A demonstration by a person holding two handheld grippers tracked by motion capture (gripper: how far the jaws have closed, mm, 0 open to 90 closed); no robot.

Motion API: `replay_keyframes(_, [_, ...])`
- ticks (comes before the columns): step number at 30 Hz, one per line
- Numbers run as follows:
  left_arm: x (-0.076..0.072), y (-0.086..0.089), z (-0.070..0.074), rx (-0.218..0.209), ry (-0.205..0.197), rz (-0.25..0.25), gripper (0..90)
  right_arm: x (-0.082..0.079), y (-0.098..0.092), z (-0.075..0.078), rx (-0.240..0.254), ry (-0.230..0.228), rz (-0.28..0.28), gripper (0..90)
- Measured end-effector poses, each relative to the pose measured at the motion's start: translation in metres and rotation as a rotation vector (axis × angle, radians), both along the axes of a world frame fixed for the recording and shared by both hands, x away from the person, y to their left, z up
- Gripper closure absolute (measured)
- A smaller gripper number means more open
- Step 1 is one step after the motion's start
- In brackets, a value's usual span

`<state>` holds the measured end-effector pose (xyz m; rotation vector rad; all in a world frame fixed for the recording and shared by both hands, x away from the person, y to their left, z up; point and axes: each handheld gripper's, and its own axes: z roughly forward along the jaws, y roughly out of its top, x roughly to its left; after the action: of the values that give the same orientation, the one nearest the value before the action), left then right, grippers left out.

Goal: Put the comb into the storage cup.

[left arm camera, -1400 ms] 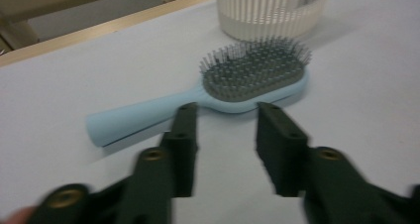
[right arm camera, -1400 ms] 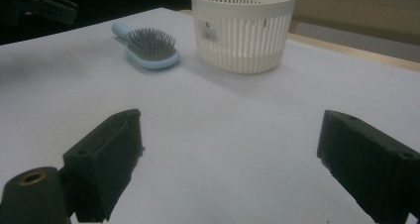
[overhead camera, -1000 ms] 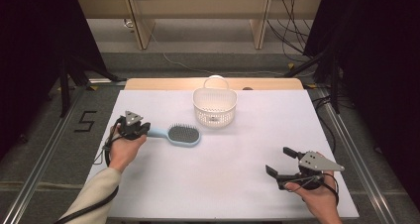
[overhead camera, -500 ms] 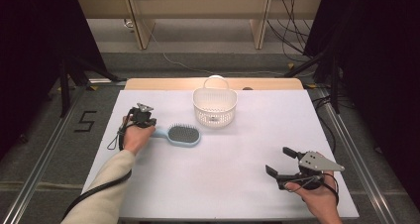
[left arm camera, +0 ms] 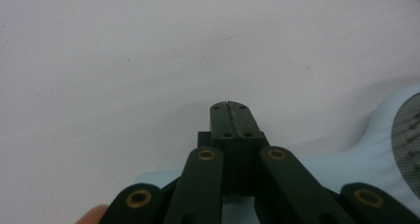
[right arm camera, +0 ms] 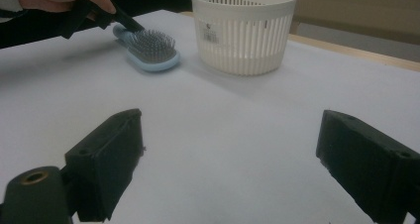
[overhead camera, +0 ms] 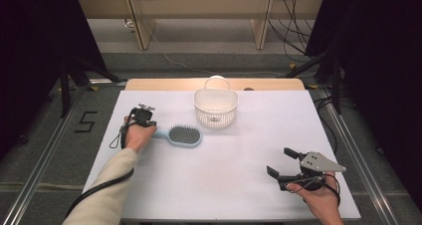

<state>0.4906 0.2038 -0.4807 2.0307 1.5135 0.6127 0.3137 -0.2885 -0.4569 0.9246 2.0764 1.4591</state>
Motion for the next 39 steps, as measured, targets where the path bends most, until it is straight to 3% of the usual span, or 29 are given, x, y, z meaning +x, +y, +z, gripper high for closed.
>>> replay_keyframes(9, [-0.004, 0.001, -0.001, -0.037, 0.067, 0.001, 90.0, 0.000, 0.000, 0.000, 0.003, 0.004, 0.004, 11.8])
replay_keyframes(15, [-0.014, 0.003, 0.001, -0.036, 0.110, -0.014, 90.0, 0.000, 0.000, 0.000, 0.003, 0.005, 0.005, 11.8])
replay_keyframes(23, [-0.036, 0.005, 0.001, -0.059, 0.133, -0.068, 90.0, 0.000, 0.000, 0.000, 0.002, 0.004, 0.003, 11.8])
replay_keyframes(39, [-0.067, -0.005, 0.004, -0.058, 0.180, -0.161, 90.0, 0.000, 0.000, 0.000, 0.004, 0.004, 0.002, 11.8])
